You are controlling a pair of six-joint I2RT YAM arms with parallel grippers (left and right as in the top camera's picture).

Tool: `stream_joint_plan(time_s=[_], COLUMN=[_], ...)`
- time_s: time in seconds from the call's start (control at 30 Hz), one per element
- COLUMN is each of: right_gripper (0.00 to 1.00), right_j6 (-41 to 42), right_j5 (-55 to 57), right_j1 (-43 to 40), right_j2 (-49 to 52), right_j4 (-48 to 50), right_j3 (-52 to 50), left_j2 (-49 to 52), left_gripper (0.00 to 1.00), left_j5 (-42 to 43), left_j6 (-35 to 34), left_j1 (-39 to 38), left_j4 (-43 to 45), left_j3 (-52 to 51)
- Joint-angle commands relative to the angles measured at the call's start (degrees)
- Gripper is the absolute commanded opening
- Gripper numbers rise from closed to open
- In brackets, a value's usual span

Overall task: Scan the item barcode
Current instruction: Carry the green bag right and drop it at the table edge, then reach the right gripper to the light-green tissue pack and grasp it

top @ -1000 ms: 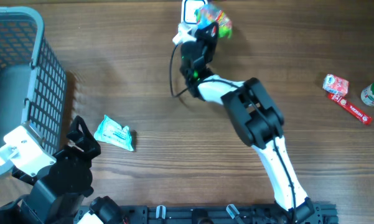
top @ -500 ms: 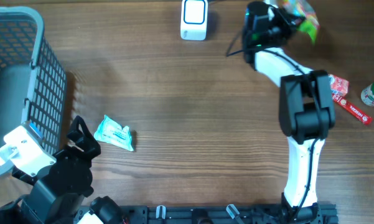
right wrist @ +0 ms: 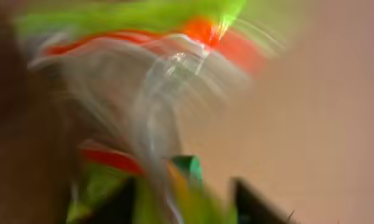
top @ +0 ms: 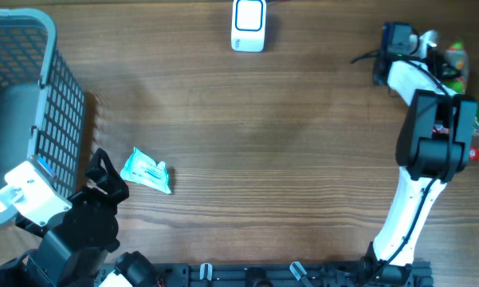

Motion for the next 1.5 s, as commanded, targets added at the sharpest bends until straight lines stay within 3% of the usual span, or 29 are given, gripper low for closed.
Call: stream_joint_plan(time_s=[0.0, 0.2, 0.37, 0.47, 0.6, 0.7, 0.9, 1.13, 1.23, 1.3, 1.37, 1.4, 1.43, 1.47], right_gripper=[1.00, 1.00, 1.00, 1.00, 1.00, 1.00, 1.00, 1.00, 1.00, 1.00, 1.00, 1.00, 1.00, 1.00], right_j6=[-4.3, -23.9, -26.4, -36.4, -61.5, -66.5, -66.2, -67.5, -67.4, -67.2, -62.8, -55.0, -49.1, -37.6], right_j5=[6.6, 9.5, 7.6, 4.7, 2.1, 1.2, 1.9, -0.3, -0.8, -1.0, -1.9, -4.2, -6.3, -11.2], right_j1=[5.6, 15.8, 27.3, 32.9, 41.0, 44.2, 46.3, 50.5, 51.1, 51.5, 51.8, 51.8, 51.7, 51.6], right_j2=[-0.7, -0.7, -0.7, -0.7, -0.7, -1.3, -8.3, -24.6, -32.6, -37.5, -41.7, -44.0, -45.3, -46.8], right_j4=[11.5, 36.7, 41.7, 48.9, 80.7, 91.9, 89.7, 86.1, 78.3, 65.9, 45.2, 29.8, 20.7, 6.9], right_j3=[0.6, 0.6, 0.6, 0.6, 0.7, 1.2, 1.2, 1.2, 1.2, 1.2, 1.2, 1.2, 1.2, 1.2], left_j2=[0.3, 0.3, 0.3, 0.3, 0.3, 0.3, 0.3, 0.3, 0.3, 0.3, 0.3, 0.3, 0.3, 0.3], left_gripper=[1.00, 1.00, 1.00, 1.00, 1.00, 1.00, 1.00, 1.00, 1.00, 1.00, 1.00, 1.00, 1.00, 1.00], left_j5=[-0.3, -0.3, -0.3, -0.3, -0.3, -0.3, -0.3, -0.3, -0.3, -0.3, -0.3, -0.3, -0.3, -0.3], left_j6=[-0.7, -0.7, -0.7, -0.7, -0.7, -0.7, -0.7, -0.7, -0.7, -0.7, -0.7, -0.7, -0.7, -0.7], left_j1=[-0.4, -0.4, -0.4, -0.4, -0.4, -0.4, -0.4, -0.4, -0.4, -0.4, -0.4, -0.4, -0.4, -0.4], left_j4=[0.1, 0.1, 0.1, 0.1, 0.1, 0.1, 0.1, 0.1, 0.1, 0.1, 0.1, 0.1, 0.1, 0.1], left_j3=[-0.3, -0.3, -0.3, -0.3, -0.3, -0.3, -0.3, -0.3, -0.3, -0.3, -0.3, -0.3, -0.3, -0.3])
